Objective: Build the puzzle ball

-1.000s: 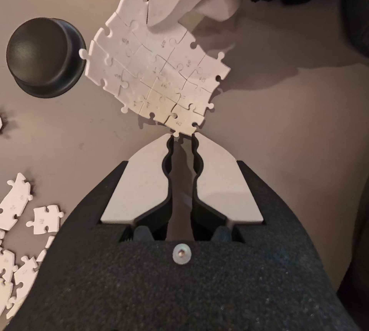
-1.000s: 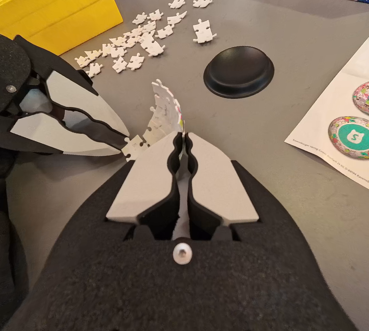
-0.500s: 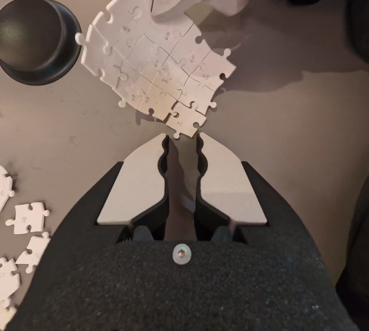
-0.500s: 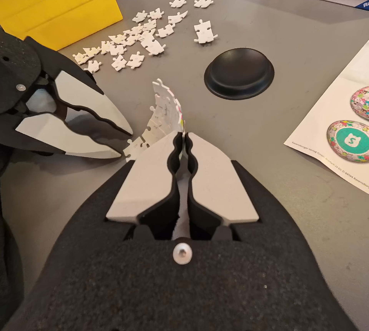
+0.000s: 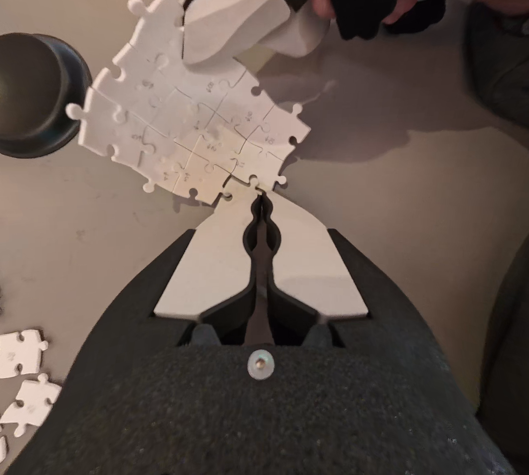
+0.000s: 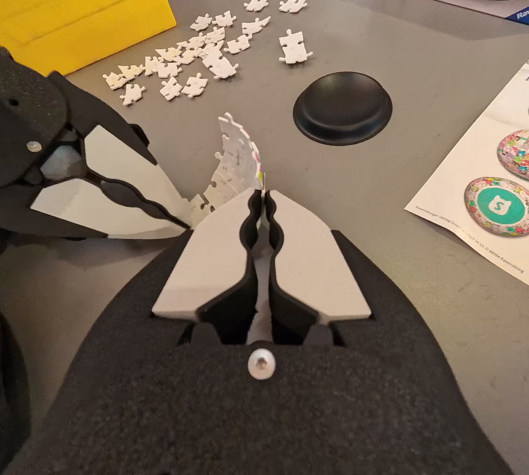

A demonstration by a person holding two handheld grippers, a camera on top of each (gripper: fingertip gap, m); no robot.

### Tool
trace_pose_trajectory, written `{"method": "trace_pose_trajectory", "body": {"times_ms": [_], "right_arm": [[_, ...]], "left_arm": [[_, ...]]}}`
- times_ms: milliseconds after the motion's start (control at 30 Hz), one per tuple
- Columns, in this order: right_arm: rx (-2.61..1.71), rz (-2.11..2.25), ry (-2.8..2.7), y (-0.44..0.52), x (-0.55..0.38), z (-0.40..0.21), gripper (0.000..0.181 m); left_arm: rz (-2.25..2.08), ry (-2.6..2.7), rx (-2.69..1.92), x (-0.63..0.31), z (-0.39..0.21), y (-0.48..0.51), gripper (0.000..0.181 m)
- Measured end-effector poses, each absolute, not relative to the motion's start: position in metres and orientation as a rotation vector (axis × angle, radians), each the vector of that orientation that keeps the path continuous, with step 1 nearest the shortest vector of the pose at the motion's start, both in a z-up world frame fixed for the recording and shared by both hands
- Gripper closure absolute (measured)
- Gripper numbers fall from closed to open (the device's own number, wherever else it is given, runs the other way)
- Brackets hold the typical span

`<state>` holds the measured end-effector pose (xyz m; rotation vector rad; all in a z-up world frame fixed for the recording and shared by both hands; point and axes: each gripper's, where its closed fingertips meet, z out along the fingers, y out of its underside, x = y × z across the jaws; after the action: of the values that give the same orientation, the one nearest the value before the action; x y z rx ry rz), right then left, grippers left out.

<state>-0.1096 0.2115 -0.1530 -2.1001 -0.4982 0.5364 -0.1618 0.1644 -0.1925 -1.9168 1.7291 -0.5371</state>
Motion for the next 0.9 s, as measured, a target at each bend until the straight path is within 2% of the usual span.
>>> {"method": "trace_pose_trajectory", "body": {"times_ms": [33, 333, 900], "right_arm": [[-2.098, 0.538, -0.499, 0.211, -0.11, -0.153, 0.179], [-2.096, 0.539, -0.502, 0.211, -0.11, -0.152, 0.179], [-2.089, 0.538, -0.518, 0.21, -0.114, -0.149, 0.179]], "left_arm": [[-0.539, 1.725, -1.912, -0.161, -0.192, 0.165, 0.181], [-0.583, 1.672, -1.926, -0.169, -0.178, 0.169, 0.18], [-0.488, 1.642, -1.99, -0.175, -0.193, 0.176, 0.18]]}}
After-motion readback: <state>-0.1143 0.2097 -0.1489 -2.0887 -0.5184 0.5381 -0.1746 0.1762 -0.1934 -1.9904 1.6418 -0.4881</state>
